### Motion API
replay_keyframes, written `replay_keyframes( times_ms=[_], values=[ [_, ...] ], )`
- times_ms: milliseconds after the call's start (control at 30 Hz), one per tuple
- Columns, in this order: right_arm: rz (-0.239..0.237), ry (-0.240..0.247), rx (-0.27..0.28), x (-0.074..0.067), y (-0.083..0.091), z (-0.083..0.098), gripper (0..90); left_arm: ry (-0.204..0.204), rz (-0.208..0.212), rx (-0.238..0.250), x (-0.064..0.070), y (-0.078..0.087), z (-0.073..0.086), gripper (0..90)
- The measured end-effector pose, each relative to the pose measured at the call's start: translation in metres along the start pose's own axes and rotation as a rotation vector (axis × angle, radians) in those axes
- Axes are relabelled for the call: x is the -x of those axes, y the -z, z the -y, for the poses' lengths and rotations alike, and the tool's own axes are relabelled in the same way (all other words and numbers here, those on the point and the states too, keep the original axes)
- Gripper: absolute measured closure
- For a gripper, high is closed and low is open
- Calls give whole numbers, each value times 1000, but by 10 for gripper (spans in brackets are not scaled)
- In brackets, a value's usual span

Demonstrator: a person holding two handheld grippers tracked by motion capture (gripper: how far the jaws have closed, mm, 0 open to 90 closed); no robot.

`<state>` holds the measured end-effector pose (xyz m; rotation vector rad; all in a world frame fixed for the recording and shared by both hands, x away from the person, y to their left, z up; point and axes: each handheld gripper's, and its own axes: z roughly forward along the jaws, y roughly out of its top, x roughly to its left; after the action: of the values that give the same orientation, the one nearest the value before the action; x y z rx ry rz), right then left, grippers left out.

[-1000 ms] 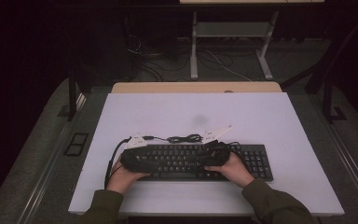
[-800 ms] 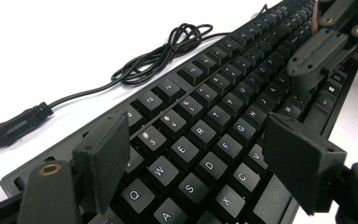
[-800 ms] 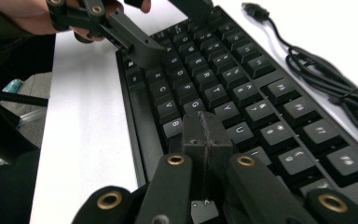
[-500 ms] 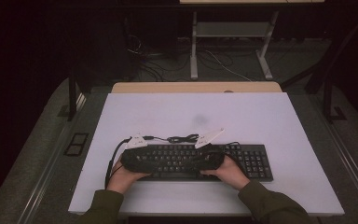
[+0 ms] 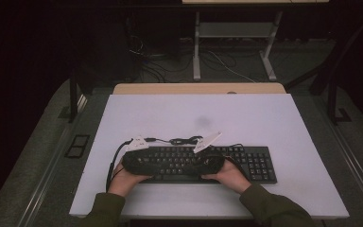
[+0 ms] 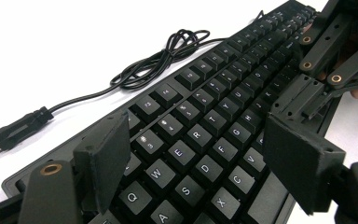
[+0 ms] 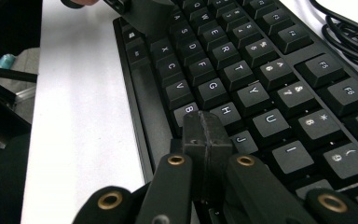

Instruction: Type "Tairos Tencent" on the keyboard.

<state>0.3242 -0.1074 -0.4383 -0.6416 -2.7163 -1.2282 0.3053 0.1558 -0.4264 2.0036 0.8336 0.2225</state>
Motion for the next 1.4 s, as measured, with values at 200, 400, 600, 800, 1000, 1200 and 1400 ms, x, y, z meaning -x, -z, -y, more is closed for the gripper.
replay_keyframes(
  times_ms=[200,400,600,800,1000,1200,1400],
  values=[
    [-15,-11,36,2,6,-1,894,-1,-1,9,0,2,-1,232],
    [-32,-28,84,6,13,-1,892,-3,-1,17,0,4,-1,252],
    [-24,-35,125,8,19,-2,719,-10,12,17,2,4,-2,321],
    [-10,-56,172,14,26,0,517,-16,27,8,5,5,-2,435],
    [11,-71,209,18,30,2,378,-25,56,-3,6,6,-3,611],
    [42,-78,226,21,32,4,323,-32,101,-19,9,6,-2,754],
    [71,-85,235,23,31,5,282,-48,135,-44,12,4,-2,879]
  ],
)
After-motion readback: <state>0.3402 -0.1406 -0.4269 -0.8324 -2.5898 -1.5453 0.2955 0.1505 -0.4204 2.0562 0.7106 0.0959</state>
